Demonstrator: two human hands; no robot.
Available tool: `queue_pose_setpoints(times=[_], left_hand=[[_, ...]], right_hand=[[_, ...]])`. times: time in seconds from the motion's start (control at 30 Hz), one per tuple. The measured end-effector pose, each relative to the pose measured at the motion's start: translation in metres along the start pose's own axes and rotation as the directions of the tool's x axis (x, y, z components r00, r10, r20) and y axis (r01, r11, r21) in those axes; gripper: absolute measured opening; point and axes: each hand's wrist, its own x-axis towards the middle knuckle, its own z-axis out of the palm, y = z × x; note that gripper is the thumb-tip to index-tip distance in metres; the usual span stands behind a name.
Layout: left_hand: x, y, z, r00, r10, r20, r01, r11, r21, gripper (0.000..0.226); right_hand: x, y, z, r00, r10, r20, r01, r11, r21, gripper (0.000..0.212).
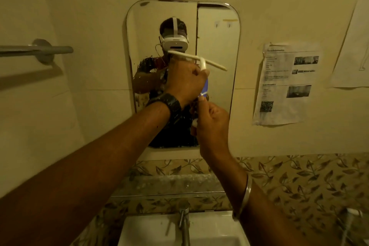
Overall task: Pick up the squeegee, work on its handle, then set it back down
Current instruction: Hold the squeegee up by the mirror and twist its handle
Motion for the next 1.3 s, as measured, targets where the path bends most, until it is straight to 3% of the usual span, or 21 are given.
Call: queue_pose_setpoints(times=[0.1,0.27,0.37,0.5,0.67,0.83,1.03,1.3], left_hand=[[-0.005,-0.003,-0.002,1.000,0.016,0.012,-0.016,1.000,0.013,0.038],[0.040,0.045,-0.020,0.985,0.167,-0.028,-0.166,0.985,0.046,0.042],[0.063,0.062,-0.027,0.977,0.209,-0.038,-0.205,0.974,0.101,0.046],[0.055,0.042,-0.032,0.986,0.159,-0.046,-0.155,0.984,0.089,0.048],[0.012,-0.008,-0.033,0.998,0.033,-0.047,-0.031,0.999,0.029,0.033],[0.014,0.008,-0.036,0.994,0.078,-0.072,-0.075,0.996,0.037,0.036],[0.065,0.058,-0.051,0.968,0.208,-0.141,-0.197,0.977,0.088,0.049],[0.031,-0.003,-0.067,0.986,0.052,-0.158,-0.051,0.999,0.006,0.044]], right_hand=[[-0.006,-0.003,0.001,1.000,0.029,-0.003,-0.029,1.000,0.012,0.042],[0.038,-0.047,0.014,0.992,-0.113,-0.056,0.116,0.991,0.060,0.047],[0.059,-0.060,0.027,0.986,-0.121,-0.113,0.132,0.987,0.094,0.046],[0.051,-0.044,0.037,0.990,-0.120,-0.069,0.127,0.987,0.098,0.046],[0.010,0.002,0.035,0.996,-0.084,0.041,0.084,0.996,0.001,0.047],[0.019,-0.017,0.030,0.992,-0.110,0.065,0.108,0.994,0.031,0.046],[0.071,-0.066,0.044,0.981,-0.196,-0.012,0.196,0.978,0.077,0.045],[0.027,-0.031,0.066,0.983,-0.147,0.108,0.139,0.987,0.080,0.044]])
